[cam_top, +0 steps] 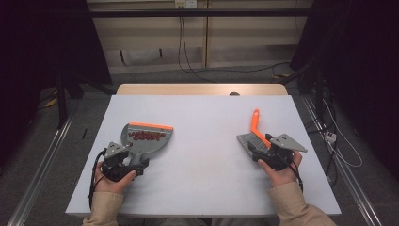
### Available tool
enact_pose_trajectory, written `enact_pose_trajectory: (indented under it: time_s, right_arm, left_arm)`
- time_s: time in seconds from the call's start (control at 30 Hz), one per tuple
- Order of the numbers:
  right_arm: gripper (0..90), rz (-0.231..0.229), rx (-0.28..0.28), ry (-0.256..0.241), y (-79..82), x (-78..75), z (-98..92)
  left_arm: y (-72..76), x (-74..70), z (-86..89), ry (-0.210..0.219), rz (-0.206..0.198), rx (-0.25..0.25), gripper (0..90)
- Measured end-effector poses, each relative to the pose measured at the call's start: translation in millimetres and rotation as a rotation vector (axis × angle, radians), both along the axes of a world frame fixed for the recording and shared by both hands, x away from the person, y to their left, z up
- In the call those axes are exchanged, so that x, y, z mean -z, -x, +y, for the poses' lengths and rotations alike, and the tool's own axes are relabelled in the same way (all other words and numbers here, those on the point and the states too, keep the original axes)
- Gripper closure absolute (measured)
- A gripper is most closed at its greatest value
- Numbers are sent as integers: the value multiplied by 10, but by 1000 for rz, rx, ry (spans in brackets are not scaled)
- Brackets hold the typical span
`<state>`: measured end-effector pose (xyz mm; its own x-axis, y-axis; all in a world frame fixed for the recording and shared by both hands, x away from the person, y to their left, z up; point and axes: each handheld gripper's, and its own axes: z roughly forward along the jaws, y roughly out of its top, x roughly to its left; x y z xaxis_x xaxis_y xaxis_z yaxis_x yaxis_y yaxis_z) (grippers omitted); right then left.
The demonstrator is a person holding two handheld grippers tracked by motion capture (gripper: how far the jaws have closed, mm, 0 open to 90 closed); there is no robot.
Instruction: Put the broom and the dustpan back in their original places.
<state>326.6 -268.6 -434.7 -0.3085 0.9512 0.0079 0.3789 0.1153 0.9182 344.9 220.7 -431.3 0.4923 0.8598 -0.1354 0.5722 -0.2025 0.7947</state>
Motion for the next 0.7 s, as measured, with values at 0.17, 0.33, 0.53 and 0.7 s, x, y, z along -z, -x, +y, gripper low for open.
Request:
enact_pose_trajectory:
  time_s: [0.17,0.33,0.53,0.7]
  right_arm:
    - [207,8,-15,-28,8,-17,-127]
    - [195,20,-23,-59,22,-14,-244]
    - [185,26,-64,-82,98,-7,-303]
    - [181,41,-104,-98,185,9,-314]
  left_arm:
    - [10,-49,26,22,-44,24,77]
    - [13,-60,43,42,-61,65,77]
    - [64,-105,98,105,-107,130,76]
    - [76,-124,151,147,-146,157,69]
